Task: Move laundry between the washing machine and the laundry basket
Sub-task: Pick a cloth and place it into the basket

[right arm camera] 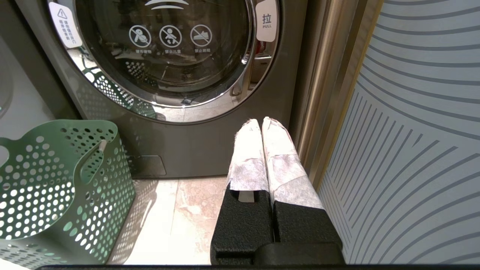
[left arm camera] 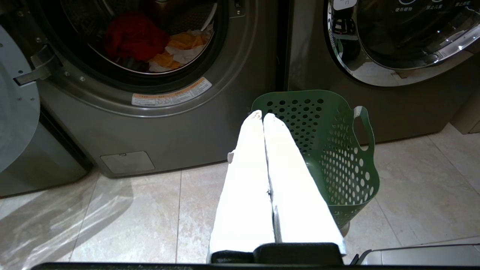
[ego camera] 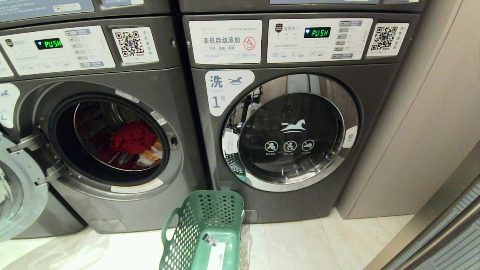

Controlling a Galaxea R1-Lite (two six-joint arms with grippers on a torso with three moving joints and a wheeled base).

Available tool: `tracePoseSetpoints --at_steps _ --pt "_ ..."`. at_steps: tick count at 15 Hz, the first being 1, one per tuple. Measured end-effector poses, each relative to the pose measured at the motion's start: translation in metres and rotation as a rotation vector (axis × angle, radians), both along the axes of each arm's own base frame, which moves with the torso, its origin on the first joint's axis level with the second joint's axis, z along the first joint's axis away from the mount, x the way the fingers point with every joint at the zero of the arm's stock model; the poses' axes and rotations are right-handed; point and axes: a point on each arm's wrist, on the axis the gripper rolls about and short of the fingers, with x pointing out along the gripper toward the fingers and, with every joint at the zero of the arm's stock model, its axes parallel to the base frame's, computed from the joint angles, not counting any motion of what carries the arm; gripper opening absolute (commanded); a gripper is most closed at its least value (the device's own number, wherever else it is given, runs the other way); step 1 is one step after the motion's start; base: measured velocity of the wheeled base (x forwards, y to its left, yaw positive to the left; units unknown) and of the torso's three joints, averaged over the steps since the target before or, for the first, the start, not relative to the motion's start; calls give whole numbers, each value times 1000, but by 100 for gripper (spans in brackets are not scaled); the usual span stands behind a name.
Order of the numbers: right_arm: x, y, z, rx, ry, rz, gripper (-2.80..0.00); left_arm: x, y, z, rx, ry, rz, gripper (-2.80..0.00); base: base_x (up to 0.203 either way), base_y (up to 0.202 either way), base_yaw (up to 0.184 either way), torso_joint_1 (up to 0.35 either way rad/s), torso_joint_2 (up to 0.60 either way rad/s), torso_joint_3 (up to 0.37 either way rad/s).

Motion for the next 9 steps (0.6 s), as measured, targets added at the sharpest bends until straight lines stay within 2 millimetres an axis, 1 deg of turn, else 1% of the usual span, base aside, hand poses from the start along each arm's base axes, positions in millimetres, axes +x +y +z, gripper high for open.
tracePoseSetpoints --at_steps 9 --pt "0 0 0 1 0 0 -280 0 0 0 1 0 0 -280 0 0 0 0 0 0"
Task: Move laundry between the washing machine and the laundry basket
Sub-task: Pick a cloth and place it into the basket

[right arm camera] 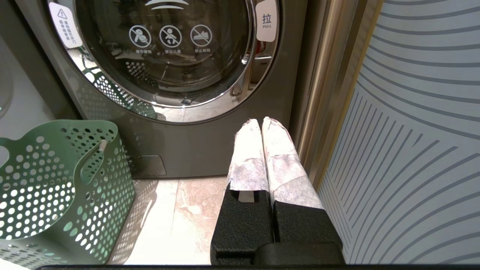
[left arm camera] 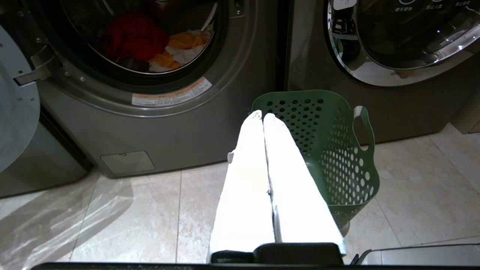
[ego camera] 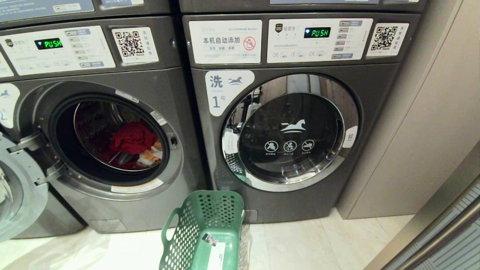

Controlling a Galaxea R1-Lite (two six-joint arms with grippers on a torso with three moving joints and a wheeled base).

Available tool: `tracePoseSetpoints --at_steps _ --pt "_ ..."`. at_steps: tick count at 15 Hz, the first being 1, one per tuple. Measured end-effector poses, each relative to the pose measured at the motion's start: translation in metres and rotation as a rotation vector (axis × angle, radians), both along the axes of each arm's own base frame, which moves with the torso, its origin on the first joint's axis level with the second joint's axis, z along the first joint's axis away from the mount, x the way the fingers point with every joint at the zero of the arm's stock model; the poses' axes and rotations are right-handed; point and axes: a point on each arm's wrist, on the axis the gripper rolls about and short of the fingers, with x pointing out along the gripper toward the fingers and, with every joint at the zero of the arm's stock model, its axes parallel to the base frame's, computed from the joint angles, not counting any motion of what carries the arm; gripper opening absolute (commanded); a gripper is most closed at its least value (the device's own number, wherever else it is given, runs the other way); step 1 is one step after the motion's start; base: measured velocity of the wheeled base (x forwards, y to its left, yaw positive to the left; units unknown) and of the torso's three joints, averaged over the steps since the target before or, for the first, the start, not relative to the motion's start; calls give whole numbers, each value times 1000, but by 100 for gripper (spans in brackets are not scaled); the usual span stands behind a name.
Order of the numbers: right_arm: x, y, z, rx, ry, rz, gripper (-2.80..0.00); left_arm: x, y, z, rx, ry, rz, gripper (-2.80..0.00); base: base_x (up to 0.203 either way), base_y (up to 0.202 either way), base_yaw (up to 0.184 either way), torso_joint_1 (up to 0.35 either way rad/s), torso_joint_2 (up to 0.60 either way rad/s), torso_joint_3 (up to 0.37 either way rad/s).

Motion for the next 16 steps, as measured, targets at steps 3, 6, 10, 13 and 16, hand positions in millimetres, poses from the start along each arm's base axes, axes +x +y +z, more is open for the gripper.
tracePoseSetpoints --at_steps 3,6,10,13,16 --pt "0 0 0 0 0 0 -280 0 0 0 0 0 0 -280 0 0 0 0 0 0" --pt "0 0 0 0 0 -1 -280 0 0 0 0 0 -1 -280 0 0 0 0 0 0" --pt "0 0 0 -1 0 -1 -280 0 0 0 -2 -1 -2 -280 0 119 -3 2 3 2" --pt "0 0 0 -3 0 1 -280 0 0 0 -6 0 0 -280 0 193 -1 1 2 3" --pt "0 0 0 -2 0 1 -280 0 0 0 -5 -1 -1 -280 0 194 -1 3 4 1"
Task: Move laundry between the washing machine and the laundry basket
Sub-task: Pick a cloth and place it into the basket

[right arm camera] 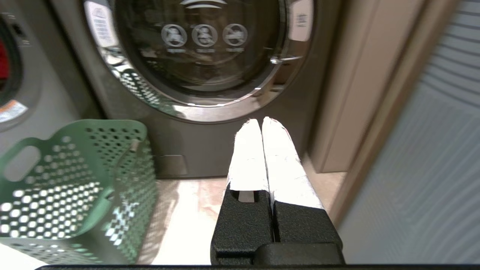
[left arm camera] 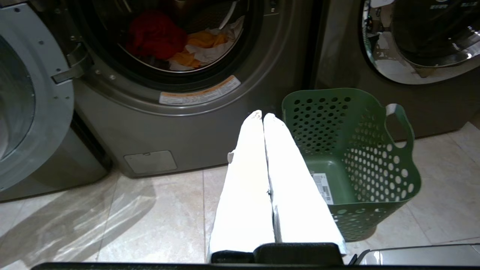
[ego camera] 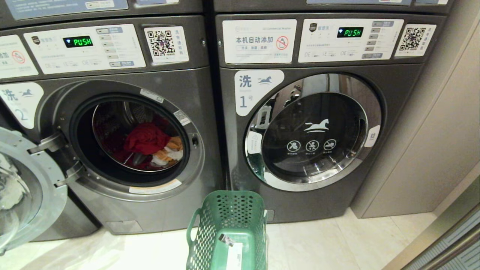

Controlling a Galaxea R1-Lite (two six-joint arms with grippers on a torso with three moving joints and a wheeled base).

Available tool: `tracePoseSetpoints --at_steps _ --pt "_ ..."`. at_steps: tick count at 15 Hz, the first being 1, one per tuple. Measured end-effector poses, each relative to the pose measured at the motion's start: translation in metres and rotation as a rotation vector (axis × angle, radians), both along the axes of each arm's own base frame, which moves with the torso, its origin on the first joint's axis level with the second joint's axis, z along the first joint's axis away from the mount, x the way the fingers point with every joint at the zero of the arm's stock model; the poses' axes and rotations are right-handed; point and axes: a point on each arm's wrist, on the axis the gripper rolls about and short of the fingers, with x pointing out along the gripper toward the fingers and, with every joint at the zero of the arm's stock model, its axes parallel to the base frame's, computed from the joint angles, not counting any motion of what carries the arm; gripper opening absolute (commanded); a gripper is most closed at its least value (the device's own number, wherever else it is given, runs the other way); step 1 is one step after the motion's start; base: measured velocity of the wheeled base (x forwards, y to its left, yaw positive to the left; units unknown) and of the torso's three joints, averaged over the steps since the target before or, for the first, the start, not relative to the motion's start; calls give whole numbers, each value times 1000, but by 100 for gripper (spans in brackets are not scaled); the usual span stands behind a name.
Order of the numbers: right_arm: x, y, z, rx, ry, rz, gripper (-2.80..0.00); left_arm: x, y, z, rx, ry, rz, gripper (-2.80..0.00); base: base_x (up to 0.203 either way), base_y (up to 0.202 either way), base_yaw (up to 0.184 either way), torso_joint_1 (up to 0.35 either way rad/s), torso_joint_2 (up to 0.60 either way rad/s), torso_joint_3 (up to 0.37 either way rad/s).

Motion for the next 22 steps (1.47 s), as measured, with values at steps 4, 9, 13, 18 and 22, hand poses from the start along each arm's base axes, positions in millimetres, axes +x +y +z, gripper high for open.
tracePoseSetpoints --at_steps 4,9,13,18,22 --pt "0 0 0 1 0 0 -280 0 0 0 2 0 0 -280 0 193 -2 3 0 3" --pt "0 0 0 1 1 1 -280 0 0 0 2 -1 2 -280 0 44 -1 0 1 1" --pt "0 0 0 1 0 0 -280 0 0 0 2 -1 1 -280 0 0 0 0 0 0" --pt "0 0 0 1 0 0 -280 0 0 0 4 -1 0 -280 1 86 1 0 1 1" --pt "0 0 0 1 0 0 -280 0 0 0 4 -1 0 -280 0 196 1 2 0 2"
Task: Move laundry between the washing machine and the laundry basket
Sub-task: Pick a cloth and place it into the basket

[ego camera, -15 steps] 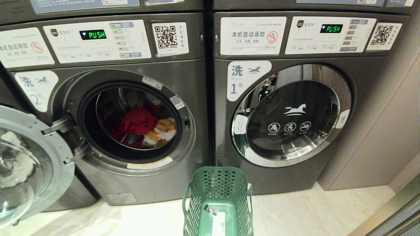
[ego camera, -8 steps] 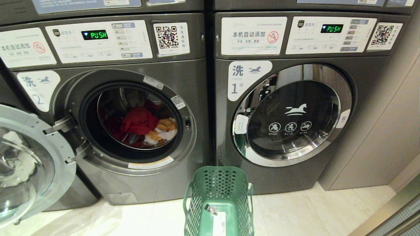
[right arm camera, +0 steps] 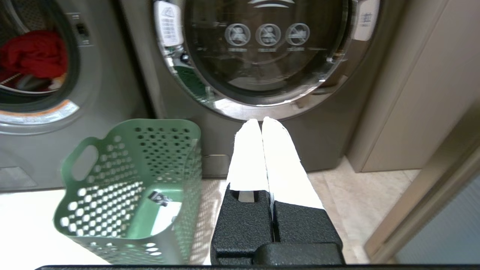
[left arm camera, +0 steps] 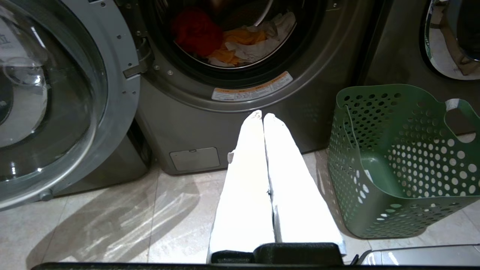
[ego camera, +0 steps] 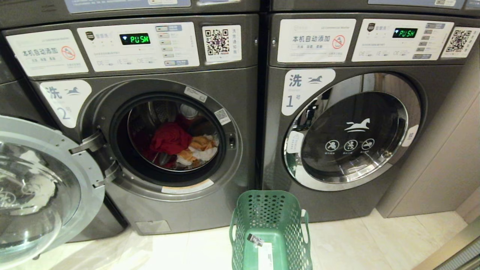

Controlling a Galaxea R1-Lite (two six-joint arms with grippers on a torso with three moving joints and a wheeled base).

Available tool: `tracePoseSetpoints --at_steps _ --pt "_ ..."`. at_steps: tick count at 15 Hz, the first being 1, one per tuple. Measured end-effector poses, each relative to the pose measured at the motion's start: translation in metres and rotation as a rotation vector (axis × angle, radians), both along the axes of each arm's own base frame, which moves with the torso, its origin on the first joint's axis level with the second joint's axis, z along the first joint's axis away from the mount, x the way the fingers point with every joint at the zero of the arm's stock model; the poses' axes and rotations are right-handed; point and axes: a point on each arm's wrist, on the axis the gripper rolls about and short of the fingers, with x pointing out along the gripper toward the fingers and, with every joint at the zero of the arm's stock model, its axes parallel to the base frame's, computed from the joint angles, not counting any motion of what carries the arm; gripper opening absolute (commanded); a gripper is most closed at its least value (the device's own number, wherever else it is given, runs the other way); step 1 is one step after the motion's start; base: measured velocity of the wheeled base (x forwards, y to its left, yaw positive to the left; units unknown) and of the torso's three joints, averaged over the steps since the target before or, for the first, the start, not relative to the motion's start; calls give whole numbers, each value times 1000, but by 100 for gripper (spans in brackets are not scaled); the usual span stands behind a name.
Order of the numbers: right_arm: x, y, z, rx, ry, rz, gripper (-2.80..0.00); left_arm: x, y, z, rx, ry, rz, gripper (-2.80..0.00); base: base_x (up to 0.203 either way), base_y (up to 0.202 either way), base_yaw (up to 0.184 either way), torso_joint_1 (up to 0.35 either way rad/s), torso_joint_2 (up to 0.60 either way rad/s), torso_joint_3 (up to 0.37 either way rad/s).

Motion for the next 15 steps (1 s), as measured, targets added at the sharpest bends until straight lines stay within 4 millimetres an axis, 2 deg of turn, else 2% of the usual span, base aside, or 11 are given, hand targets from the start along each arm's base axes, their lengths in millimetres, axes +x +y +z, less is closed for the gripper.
tracePoseSetpoints --at_steps 15 --pt "0 0 0 0 0 0 -280 0 0 0 -2 0 0 -280 0 195 0 2 3 1"
